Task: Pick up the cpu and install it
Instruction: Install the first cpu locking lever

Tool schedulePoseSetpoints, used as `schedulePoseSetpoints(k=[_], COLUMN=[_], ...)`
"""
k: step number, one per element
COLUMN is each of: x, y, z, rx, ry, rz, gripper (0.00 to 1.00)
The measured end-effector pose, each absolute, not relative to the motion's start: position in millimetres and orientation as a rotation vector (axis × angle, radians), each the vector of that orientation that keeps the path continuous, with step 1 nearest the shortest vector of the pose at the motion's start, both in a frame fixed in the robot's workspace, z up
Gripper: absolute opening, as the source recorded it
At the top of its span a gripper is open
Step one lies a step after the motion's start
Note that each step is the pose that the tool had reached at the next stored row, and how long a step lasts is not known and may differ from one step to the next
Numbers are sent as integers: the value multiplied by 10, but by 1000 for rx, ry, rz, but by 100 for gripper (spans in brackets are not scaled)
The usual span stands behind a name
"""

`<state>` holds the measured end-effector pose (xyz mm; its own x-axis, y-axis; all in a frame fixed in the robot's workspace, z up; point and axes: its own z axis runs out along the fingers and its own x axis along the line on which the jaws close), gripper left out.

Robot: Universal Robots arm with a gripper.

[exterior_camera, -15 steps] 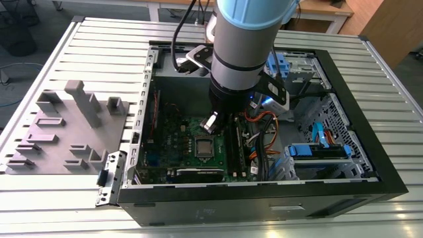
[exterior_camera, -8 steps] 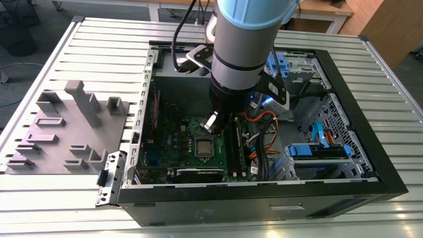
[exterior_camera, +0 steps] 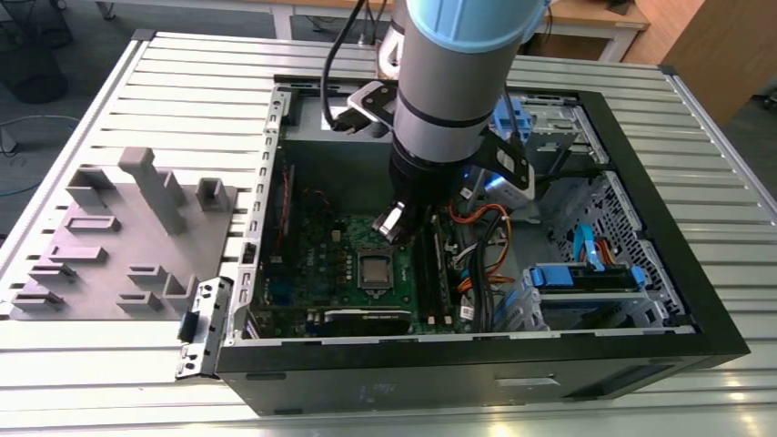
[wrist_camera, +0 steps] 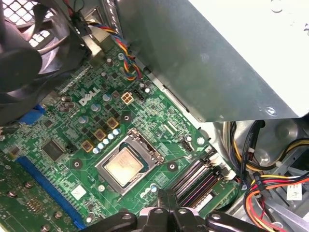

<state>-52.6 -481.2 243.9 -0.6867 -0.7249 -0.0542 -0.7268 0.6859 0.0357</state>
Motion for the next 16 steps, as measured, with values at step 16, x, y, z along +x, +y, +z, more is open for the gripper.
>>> schedulePoseSetpoints(k=[16], x=[-462], y=[-4637], z=[2421], rx=[-1228], ry=[2852], rz=[84], gripper=[11])
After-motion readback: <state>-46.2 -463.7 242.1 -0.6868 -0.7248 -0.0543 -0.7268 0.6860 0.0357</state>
